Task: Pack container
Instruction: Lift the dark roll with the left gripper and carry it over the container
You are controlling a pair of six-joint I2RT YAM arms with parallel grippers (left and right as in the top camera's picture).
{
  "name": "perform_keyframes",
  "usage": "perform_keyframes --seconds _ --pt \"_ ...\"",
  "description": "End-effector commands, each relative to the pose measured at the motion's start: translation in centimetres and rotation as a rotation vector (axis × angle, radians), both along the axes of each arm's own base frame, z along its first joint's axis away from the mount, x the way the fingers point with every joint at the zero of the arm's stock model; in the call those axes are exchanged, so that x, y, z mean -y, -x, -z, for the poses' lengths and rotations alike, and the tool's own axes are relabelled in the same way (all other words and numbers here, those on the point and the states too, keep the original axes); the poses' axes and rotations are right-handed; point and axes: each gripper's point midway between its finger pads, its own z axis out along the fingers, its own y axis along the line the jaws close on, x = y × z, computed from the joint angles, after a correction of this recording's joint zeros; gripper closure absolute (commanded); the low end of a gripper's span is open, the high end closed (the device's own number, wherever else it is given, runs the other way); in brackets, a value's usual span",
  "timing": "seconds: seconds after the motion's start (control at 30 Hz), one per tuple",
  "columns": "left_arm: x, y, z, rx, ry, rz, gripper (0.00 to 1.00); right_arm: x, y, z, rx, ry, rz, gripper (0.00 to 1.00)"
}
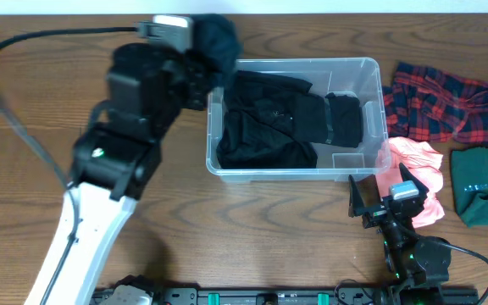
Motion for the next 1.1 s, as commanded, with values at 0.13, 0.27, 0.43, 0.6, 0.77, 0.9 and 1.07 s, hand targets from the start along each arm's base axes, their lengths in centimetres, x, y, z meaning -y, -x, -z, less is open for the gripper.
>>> perform_keyframes --seconds 0.13,0.27,0.43,0.6,0.77,0.9,1.07 --pt "4.9 -2.5 4.4 -0.053 -0.082 0.072 0.94 0.4 0.0 0.1 0.002 0.01 0.016 0.01" --pt "6.0 -4.2 7.7 -0.079 -0.17 0.008 0.94 0.4 0.0 0.1 0.002 0.01 0.016 0.01" --pt "7.3 -5.0 11.6 -0.118 -0.279 -0.044 0.94 0.4 0.0 0.1 0.002 0.01 0.016 0.01" --pt "8.1 -5.6 15.2 -0.164 -0.353 -0.059 0.94 0.4 0.0 0.1 0.002 0.01 0.016 0.01" --pt "8.6 -6.1 17.7 -0.198 -0.374 -0.05 0.94 0.4 0.0 0.1 0.002 0.01 0.016 0.01" --pt "9.6 -6.1 18.0 -0.205 -0.347 -0.009 0.94 0.4 0.0 0.1 0.002 0.01 0.016 0.01" --pt "9.5 -5.9 16.5 -0.175 -0.344 -0.004 0.94 0.4 0.0 0.1 0.002 0.01 0.016 0.01"
